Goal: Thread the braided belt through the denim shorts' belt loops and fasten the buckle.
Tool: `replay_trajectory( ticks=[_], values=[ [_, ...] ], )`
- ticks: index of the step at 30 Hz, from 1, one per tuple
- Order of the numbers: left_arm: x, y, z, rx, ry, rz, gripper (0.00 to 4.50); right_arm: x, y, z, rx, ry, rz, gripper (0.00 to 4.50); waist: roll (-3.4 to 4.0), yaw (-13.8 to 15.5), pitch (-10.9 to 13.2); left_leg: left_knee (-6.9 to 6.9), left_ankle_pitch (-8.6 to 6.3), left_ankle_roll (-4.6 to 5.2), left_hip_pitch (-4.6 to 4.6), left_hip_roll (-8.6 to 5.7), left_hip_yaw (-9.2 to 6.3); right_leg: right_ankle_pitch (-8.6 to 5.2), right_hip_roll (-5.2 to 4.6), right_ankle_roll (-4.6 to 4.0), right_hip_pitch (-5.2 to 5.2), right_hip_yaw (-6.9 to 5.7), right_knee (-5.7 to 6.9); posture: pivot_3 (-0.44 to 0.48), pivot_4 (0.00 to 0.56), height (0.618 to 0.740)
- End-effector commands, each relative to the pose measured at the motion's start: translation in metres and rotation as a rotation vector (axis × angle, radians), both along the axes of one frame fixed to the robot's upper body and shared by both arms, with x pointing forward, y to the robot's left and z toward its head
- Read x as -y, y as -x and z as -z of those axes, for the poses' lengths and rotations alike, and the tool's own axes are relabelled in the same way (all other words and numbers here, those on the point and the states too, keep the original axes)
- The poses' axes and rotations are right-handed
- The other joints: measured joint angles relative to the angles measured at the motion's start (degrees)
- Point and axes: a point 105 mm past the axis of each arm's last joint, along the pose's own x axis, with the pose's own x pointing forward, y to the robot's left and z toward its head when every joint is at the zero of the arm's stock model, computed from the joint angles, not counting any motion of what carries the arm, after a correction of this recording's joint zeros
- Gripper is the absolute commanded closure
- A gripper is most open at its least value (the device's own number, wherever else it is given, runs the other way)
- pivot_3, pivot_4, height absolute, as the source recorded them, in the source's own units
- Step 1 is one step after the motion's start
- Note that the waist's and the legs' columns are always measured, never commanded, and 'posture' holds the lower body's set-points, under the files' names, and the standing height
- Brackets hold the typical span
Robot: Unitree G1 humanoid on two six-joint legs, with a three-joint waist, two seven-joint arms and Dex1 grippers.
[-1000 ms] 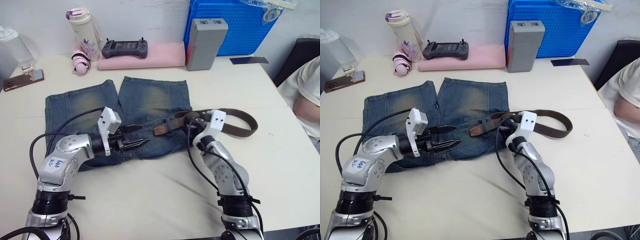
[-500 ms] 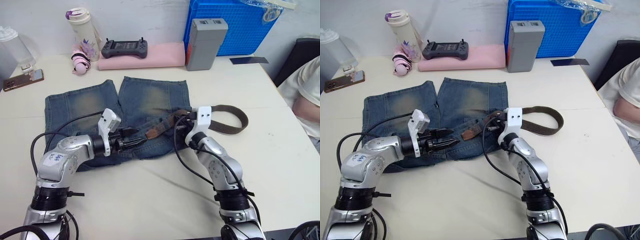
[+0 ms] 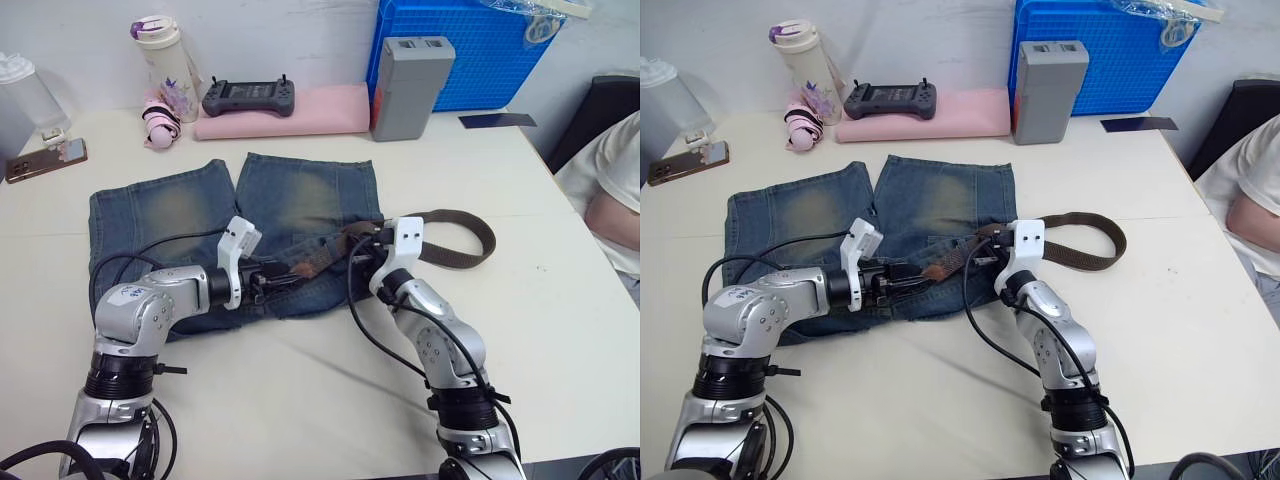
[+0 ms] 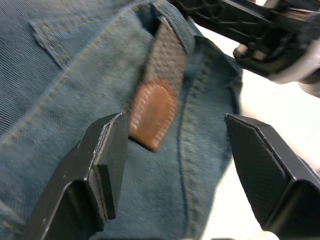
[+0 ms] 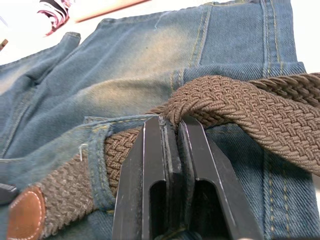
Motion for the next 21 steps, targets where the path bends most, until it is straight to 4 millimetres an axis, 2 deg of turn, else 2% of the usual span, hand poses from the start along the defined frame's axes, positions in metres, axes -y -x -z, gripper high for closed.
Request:
replay_trajectory(
  ticks=[1, 5, 8, 11, 14, 20, 21],
  values=[
    [0.001, -0.008, -0.004, 0.082, -0.061, 0.015, 1.08, -0.001, 0.004, -0.013, 0.044, -0.022, -0.004, 4.50, 0.00, -0.02, 0.00, 0.00, 0.00, 0.00, 0.00, -0.01, 0.00, 0.00, 0.00, 0.00, 0.00, 0.00, 0.00, 0.000, 0.150, 0.724],
    [0.008, -0.011, 0.003, 0.099, -0.097, 0.058, 1.08, -0.001, 0.005, -0.014, 0.045, -0.028, 0.000, 4.50, 0.00, -0.01, 0.00, 0.00, 0.00, -0.01, 0.00, 0.00, 0.01, 0.00, 0.01, 0.00, 0.00, 0.00, 0.00, 0.000, 0.150, 0.724],
    [0.015, -0.008, 0.013, 0.086, -0.131, 0.109, 1.08, -0.001, 0.005, -0.015, 0.046, -0.033, 0.003, 4.50, 0.00, -0.01, 0.00, 0.00, 0.00, 0.00, 0.00, 0.00, 0.01, 0.00, 0.00, 0.00, 0.00, 0.00, 0.00, 0.000, 0.150, 0.724],
    [0.024, -0.004, 0.015, 0.067, -0.109, 0.157, 1.08, -0.001, 0.006, -0.015, 0.046, -0.037, 0.006, 4.50, 0.00, 0.02, 0.00, 0.00, 0.00, -0.01, 0.00, 0.00, 0.01, 0.00, 0.00, 0.00, 0.00, 0.00, 0.00, 0.000, 0.150, 0.724],
    [0.029, -0.002, 0.011, 0.031, -0.071, 0.177, 1.86, 0.000, 0.006, -0.015, 0.045, -0.038, 0.010, 4.50, 0.00, 0.08, 0.00, 0.00, 0.00, 0.00, 0.00, 0.00, 0.01, 0.00, -0.01, 0.00, 0.01, 0.00, 0.00, 0.000, 0.150, 0.724],
    [0.024, -0.001, 0.012, -0.018, -0.072, 0.182, 4.48, 0.001, 0.006, -0.015, 0.043, -0.038, 0.019, 4.50, 0.00, -0.03, 0.00, 0.00, 0.00, 0.00, -0.01, 0.00, 0.01, 0.00, -0.01, 0.00, 0.00, 0.00, -0.01, 0.000, 0.150, 0.724],
    [0.023, -0.001, 0.013, -0.021, -0.084, 0.181, 4.48, 0.002, 0.005, -0.015, 0.043, -0.037, 0.021, 4.50, 0.00, -0.05, 0.00, 0.00, 0.00, 0.00, -0.01, 0.00, 0.01, 0.00, 0.00, 0.00, 0.00, 0.00, -0.01, 0.000, 0.150, 0.724]
  ],
)
